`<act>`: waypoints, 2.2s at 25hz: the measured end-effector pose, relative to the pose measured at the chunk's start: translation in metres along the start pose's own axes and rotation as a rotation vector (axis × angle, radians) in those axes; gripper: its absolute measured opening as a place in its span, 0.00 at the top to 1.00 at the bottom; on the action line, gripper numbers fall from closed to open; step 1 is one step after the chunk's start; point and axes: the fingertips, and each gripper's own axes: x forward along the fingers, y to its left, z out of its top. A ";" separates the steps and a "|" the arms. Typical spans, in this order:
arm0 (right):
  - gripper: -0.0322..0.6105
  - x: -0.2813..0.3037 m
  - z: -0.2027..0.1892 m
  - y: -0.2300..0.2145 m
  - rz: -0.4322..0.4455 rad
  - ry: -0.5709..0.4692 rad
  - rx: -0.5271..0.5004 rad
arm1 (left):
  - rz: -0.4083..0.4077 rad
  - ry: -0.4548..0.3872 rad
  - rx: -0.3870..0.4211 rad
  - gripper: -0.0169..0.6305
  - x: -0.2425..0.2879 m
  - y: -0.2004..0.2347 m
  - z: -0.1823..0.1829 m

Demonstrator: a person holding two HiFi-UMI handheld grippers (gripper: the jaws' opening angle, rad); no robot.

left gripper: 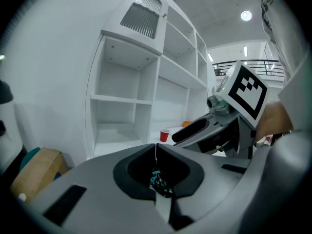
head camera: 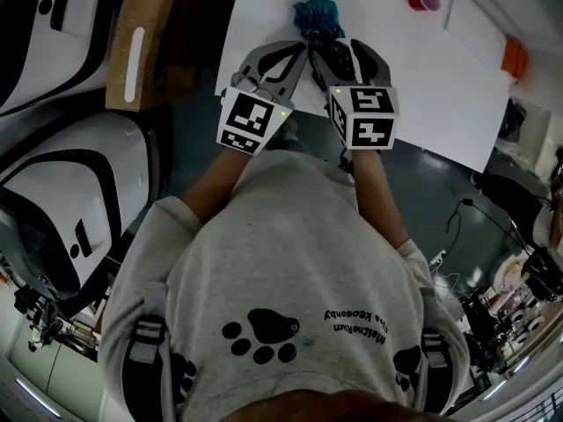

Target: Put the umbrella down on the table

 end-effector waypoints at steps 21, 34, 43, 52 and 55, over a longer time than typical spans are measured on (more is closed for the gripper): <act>0.88 -0.188 0.018 0.047 -0.107 -0.453 -0.006 | 0.052 -0.193 0.043 0.95 -0.114 -0.118 0.070; 0.90 -0.248 -0.006 0.089 -0.166 -0.566 -0.041 | 0.041 -0.241 0.066 0.95 -0.169 -0.150 0.078; 0.90 -0.242 -0.005 0.100 -0.196 -0.557 -0.041 | 0.016 -0.247 0.056 0.95 -0.182 -0.136 0.068; 0.90 -0.229 -0.020 0.110 -0.220 -0.532 -0.012 | -0.036 -0.255 0.064 0.95 -0.185 -0.125 0.054; 0.90 -0.226 -0.020 0.118 -0.221 -0.533 -0.011 | -0.048 -0.250 0.063 0.95 -0.187 -0.119 0.050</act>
